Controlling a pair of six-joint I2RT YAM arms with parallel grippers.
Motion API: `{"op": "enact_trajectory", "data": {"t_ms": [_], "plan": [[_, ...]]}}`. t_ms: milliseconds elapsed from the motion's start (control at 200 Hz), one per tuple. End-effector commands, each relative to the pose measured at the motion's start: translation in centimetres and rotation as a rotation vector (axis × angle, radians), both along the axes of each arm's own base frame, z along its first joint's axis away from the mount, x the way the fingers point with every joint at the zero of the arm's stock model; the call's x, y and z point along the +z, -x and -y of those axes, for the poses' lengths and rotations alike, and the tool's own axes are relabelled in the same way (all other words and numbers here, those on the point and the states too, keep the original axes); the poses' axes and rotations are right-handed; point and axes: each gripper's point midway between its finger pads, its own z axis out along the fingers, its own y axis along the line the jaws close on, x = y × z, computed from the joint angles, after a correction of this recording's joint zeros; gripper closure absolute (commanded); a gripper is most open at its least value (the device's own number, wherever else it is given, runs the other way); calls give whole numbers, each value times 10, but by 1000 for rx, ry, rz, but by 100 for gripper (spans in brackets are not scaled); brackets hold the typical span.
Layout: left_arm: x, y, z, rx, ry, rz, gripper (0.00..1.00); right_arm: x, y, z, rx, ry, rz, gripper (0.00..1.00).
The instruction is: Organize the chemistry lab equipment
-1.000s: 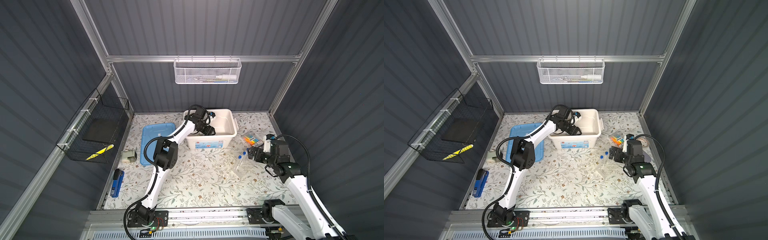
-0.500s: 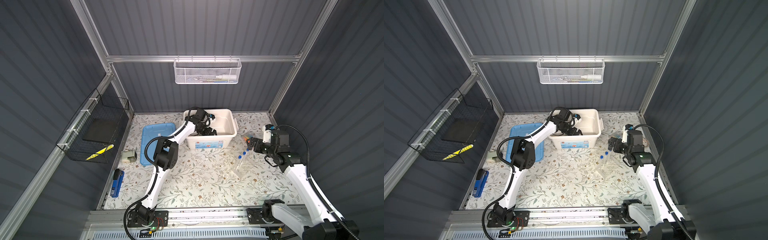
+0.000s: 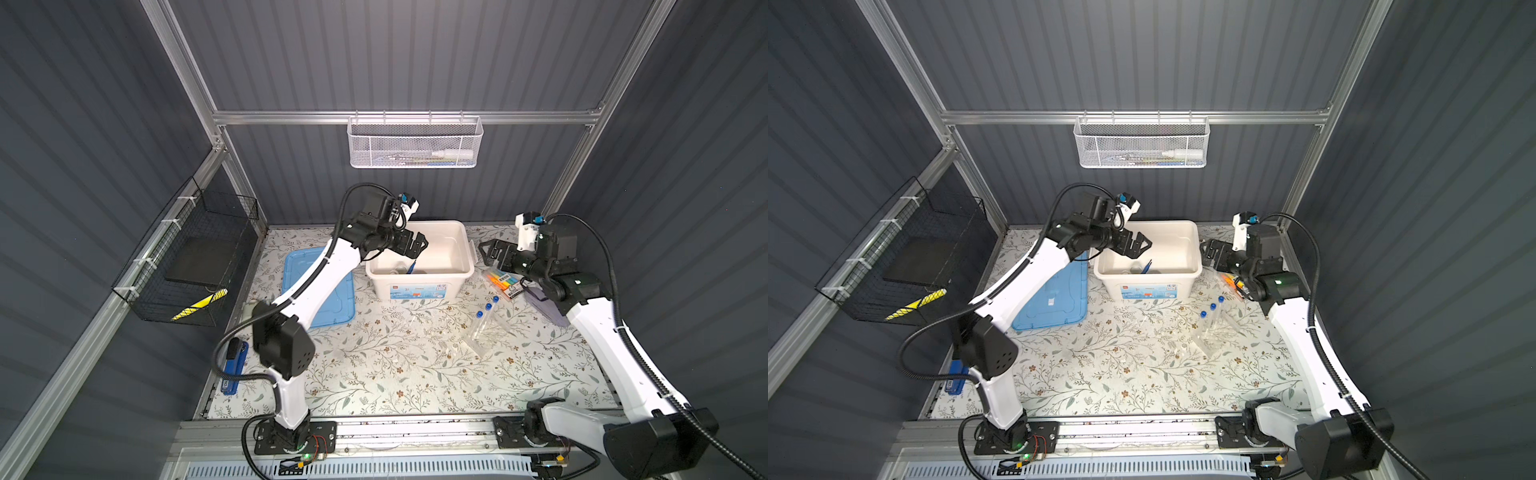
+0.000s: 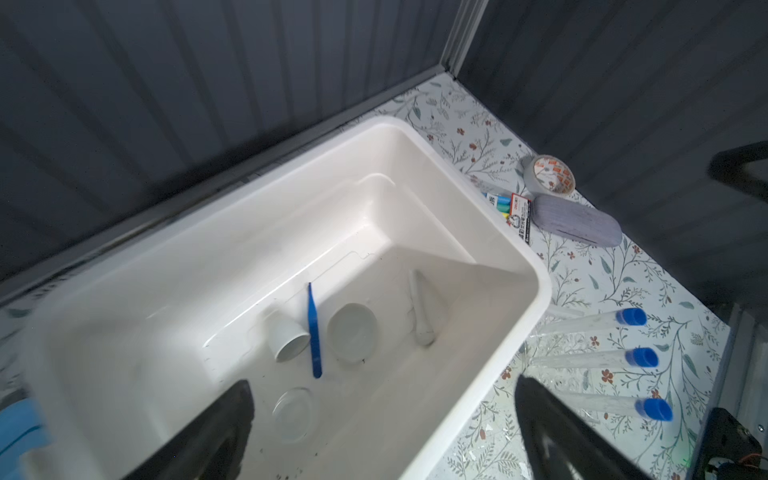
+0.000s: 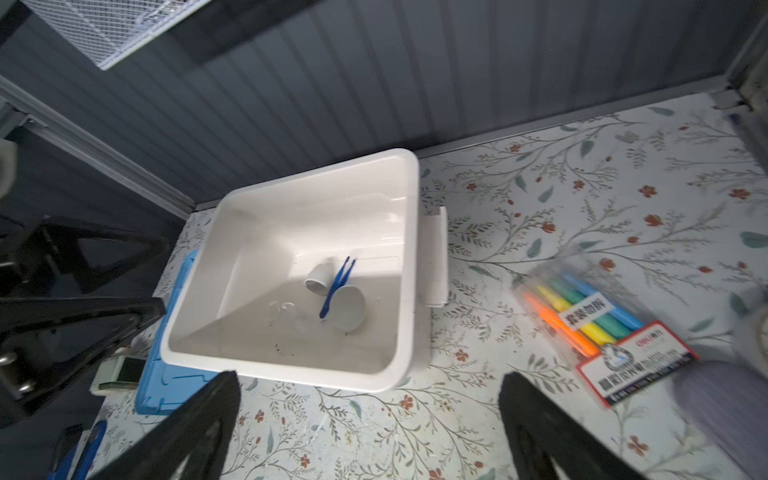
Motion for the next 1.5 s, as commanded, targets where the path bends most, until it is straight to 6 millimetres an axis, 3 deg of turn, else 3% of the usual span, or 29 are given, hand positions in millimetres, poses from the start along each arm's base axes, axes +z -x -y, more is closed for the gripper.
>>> {"op": "enact_trajectory", "data": {"t_ms": [0,80,315,490,600,755,885,1051,1276,1491], "plan": [[0,6,-39,172,-62,21,0,7,-4,-21,4,-8,-8,1],[-2,14,-77,315,-115,25,0,2,-9,-39,32,-10,-33,1],[-48,49,-187,668,-211,-114,0,-15,-30,-74,117,7,-131,1],[-105,75,-242,849,-258,-264,0,-23,-41,-82,161,58,-136,1],[-141,88,-258,897,-301,-352,0,-32,-45,-84,184,86,-168,1],[-186,96,-262,918,-340,-445,1,-42,-51,-84,208,74,-201,1],[-206,92,-262,936,-341,-477,1,-45,-54,-82,229,59,-205,1],[-227,78,-238,860,-267,-535,8,-55,-53,-78,250,67,-232,1],[-241,56,-190,734,-74,-623,29,-73,-64,-53,199,46,-297,1],[-243,50,-188,784,-79,-631,30,-88,-69,-23,160,228,-342,5]]}}
